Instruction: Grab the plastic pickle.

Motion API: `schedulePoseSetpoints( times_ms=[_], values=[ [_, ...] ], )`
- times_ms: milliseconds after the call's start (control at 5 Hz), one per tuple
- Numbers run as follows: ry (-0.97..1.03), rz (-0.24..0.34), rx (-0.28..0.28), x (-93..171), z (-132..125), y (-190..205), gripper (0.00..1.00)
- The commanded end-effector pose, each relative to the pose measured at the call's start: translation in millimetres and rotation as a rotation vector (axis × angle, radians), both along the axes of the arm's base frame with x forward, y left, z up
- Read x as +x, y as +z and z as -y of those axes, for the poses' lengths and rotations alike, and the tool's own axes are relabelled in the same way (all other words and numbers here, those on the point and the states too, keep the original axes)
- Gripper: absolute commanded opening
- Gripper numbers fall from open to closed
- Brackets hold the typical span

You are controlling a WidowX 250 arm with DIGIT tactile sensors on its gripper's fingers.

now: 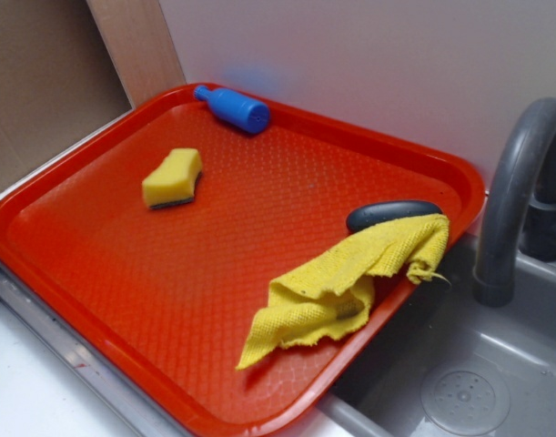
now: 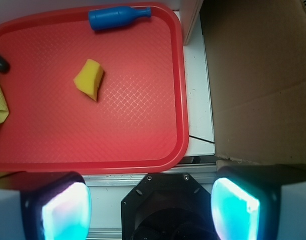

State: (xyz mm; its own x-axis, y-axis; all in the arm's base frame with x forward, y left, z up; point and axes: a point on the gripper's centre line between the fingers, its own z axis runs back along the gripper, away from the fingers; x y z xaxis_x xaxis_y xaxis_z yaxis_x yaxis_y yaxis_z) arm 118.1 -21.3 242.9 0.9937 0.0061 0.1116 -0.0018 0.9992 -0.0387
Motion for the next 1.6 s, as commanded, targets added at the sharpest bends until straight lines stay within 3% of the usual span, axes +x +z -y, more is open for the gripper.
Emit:
schedulePoseSetpoints(
  times_ms=[0,400,800,1000,1200,1400],
  values=[
    [0.0,0.0,0.0,0.0,0.0,0.0,1.0],
    [-0.345,0.171,-0.005,44.1,64.3,4.3,1.0],
    [-0.666,0.254,-0.057,78.4,161.2,-9.8,1.0],
    [-0.752,0.252,-0.043,88.6,201.7,-20.4,1.0],
    [-0.806,0.182,-0.048,105.3,240.0,-41.4,1.0],
    [-0.803,0.134,-0.01,116.3,264.4,-66.1,1.0]
  ],
)
